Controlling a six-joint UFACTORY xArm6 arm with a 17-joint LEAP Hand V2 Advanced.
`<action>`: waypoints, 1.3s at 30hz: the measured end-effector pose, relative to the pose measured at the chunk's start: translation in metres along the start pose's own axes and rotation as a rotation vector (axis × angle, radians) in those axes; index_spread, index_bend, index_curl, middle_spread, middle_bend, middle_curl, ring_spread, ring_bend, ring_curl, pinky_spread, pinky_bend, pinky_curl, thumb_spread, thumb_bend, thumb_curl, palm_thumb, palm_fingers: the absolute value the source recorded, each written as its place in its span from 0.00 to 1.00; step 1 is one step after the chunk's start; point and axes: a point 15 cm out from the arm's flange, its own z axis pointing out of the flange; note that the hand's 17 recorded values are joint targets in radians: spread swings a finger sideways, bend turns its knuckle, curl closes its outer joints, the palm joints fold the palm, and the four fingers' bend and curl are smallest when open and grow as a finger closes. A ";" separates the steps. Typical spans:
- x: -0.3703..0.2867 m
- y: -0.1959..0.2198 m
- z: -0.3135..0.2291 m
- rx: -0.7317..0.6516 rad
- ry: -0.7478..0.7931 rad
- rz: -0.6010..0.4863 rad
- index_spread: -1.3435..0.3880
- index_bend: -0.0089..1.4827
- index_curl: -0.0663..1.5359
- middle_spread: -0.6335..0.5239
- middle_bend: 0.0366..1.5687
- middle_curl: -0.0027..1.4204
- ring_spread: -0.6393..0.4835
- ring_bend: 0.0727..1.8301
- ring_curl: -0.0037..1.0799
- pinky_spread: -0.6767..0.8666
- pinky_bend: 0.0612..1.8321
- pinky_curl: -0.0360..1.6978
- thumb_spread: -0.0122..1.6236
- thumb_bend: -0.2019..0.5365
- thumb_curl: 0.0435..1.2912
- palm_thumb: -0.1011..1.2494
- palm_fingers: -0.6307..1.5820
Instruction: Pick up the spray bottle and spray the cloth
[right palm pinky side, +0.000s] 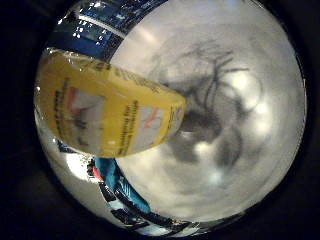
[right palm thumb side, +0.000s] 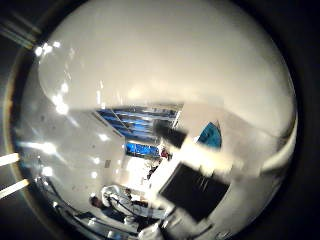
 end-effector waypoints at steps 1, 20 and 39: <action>-0.001 0.000 0.004 -0.003 0.000 -0.001 0.58 0.15 0.22 0.39 0.37 0.36 0.38 0.47 0.38 0.32 0.39 0.22 0.58 0.24 0.21 0.46 0.74; -0.036 -0.018 -0.022 0.046 -0.038 -0.027 0.57 0.78 0.61 0.36 0.83 0.66 0.34 0.75 0.71 0.31 0.69 0.56 0.65 0.27 0.22 0.67 0.75; -0.158 0.083 -0.106 -0.406 0.299 -0.316 0.63 0.79 0.66 0.42 0.90 0.62 0.35 0.76 0.79 0.33 0.59 0.86 0.69 0.26 0.34 0.88 0.74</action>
